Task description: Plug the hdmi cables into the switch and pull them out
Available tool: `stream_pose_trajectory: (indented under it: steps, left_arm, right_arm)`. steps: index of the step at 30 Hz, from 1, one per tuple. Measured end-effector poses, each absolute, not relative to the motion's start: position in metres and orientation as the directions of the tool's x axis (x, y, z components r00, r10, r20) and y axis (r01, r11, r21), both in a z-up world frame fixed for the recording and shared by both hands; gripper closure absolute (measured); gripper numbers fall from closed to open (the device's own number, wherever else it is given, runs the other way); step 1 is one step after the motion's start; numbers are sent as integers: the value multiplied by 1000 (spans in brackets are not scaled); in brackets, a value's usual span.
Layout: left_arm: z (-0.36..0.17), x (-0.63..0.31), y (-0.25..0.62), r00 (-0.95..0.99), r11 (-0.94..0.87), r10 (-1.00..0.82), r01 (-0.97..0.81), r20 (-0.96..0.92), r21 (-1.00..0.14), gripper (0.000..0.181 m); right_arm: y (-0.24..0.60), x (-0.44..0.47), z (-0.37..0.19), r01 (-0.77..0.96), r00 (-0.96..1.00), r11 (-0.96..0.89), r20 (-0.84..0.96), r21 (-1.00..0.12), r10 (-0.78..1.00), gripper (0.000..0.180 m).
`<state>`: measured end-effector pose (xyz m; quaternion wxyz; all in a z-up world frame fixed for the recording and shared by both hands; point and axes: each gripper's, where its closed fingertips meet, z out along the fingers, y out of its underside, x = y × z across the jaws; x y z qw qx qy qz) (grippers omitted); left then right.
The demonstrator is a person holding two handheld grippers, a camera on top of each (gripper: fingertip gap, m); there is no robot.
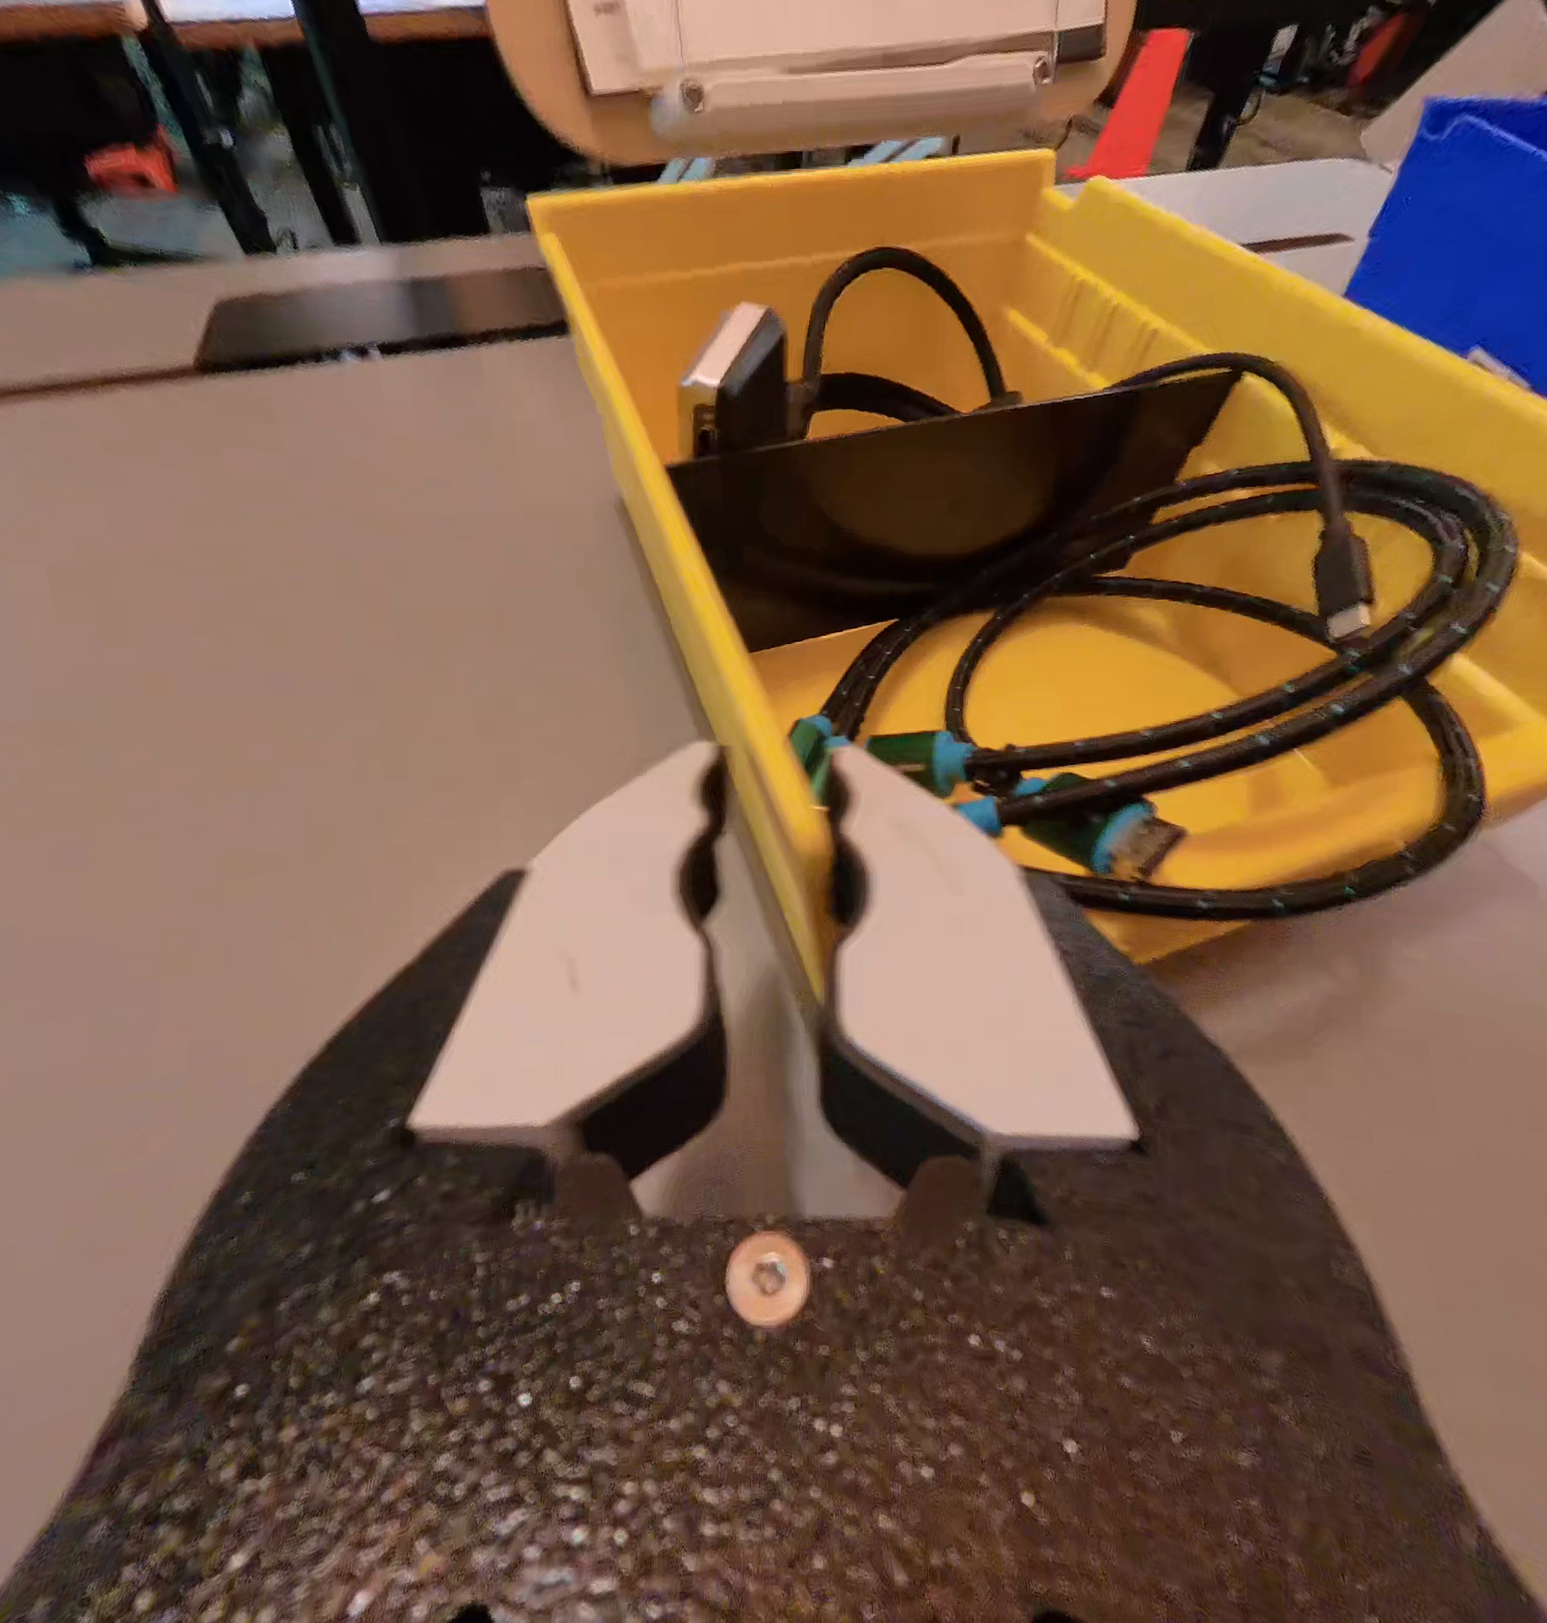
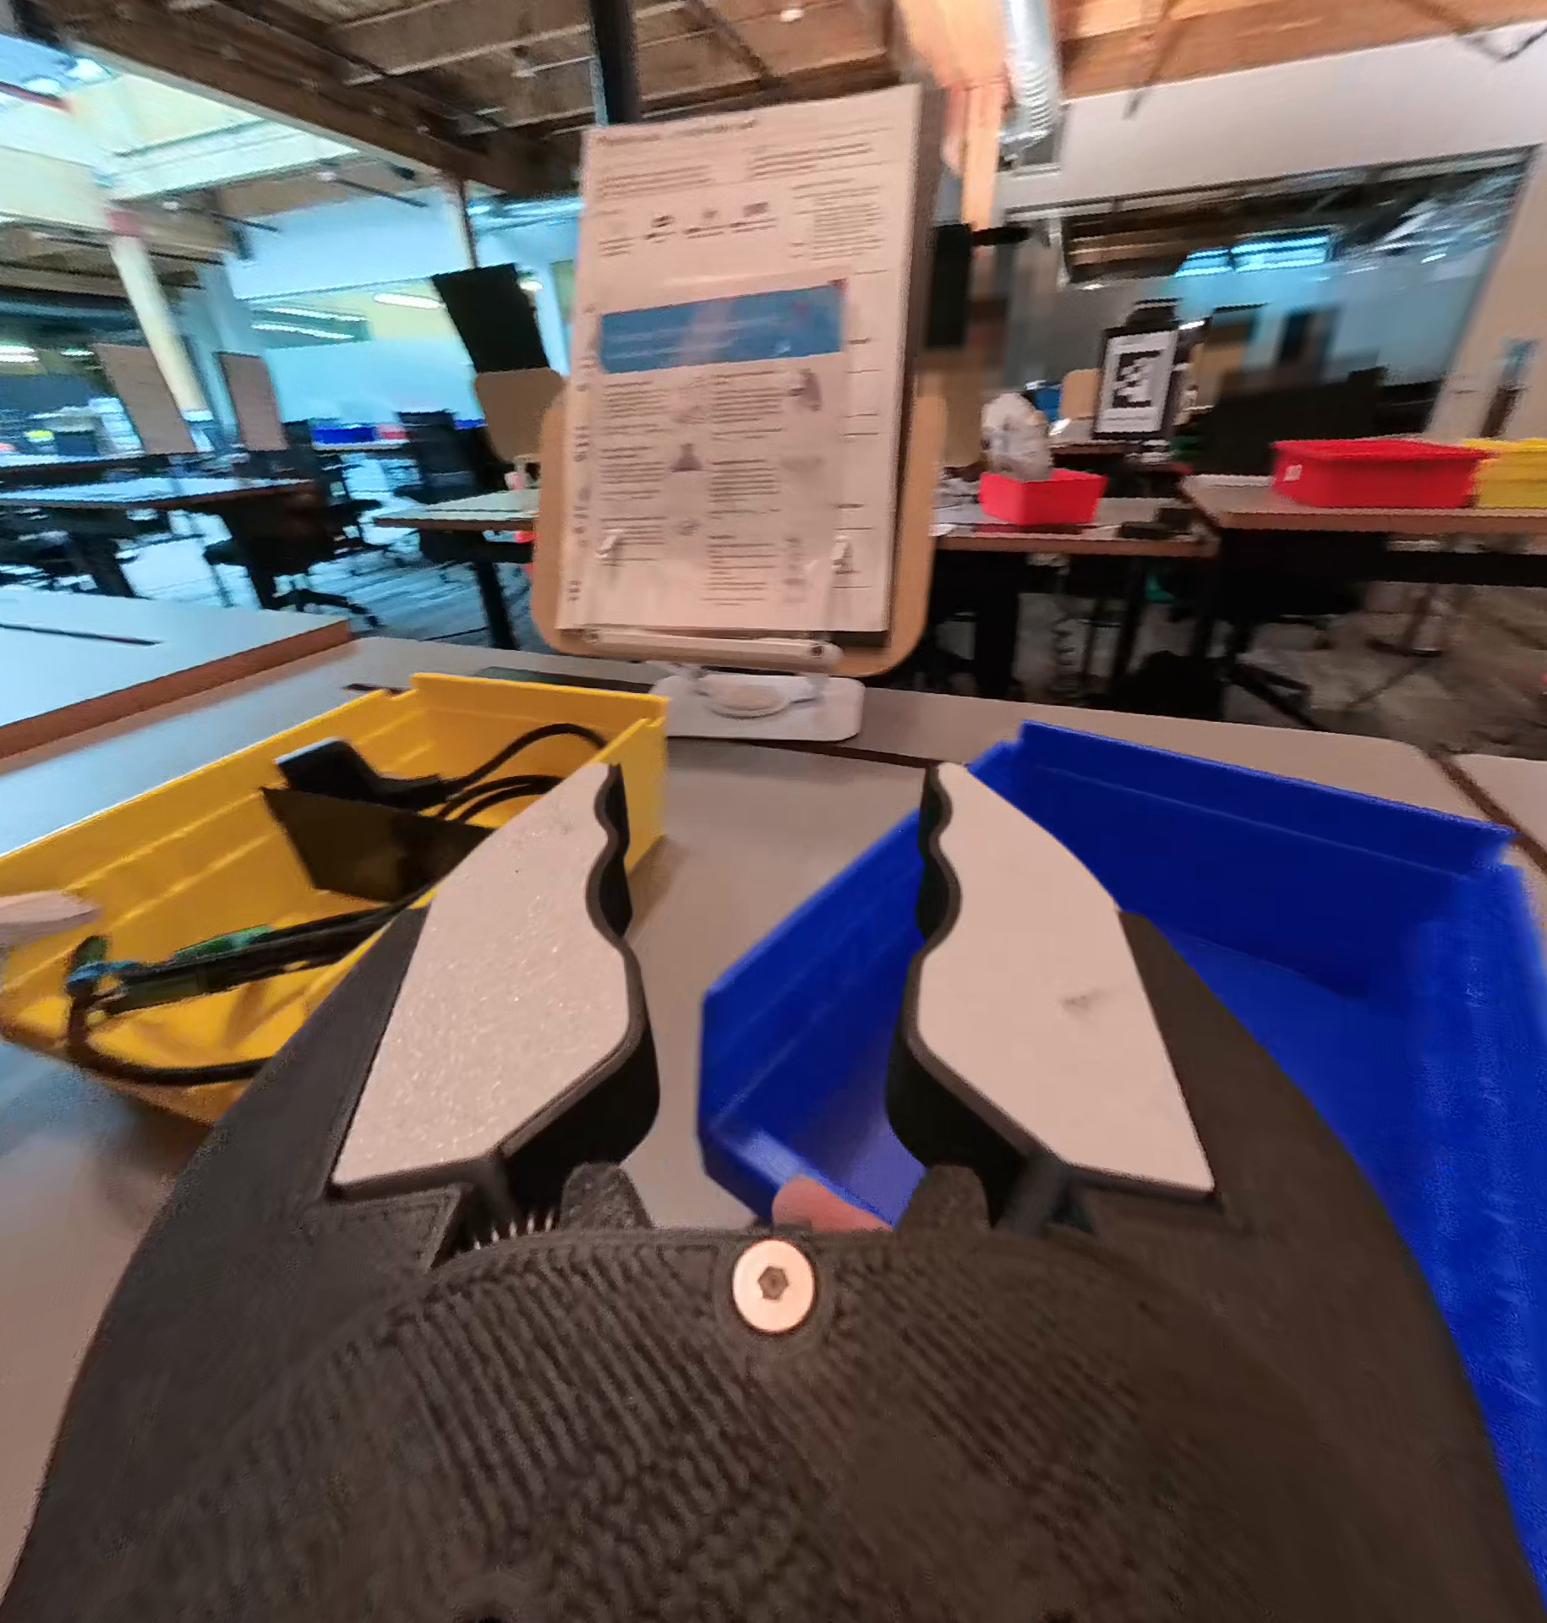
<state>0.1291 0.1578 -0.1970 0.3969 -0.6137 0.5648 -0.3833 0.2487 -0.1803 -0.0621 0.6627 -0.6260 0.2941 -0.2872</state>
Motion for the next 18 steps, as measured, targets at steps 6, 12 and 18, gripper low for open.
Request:
stream_pose_trajectory:
  steps: [6,12,18]
  left_arm:
    - [-194,123,209,223,-41,-974,-373,-47,-927,177]
    - [-194,101,286,322,-101,-946,-348,-18,-932,177]
    - [-194,78,371,340,-41,-935,-385,-100,-922,176]
  right_arm:
    - [-144,245,-85,-20,705,-21,1,-1000,-709,118]
    - [-151,251,-106,-14,670,-175,121,-984,-732,118]
    - [-169,255,-96,-38,653,-70,29,-997,-757,121]
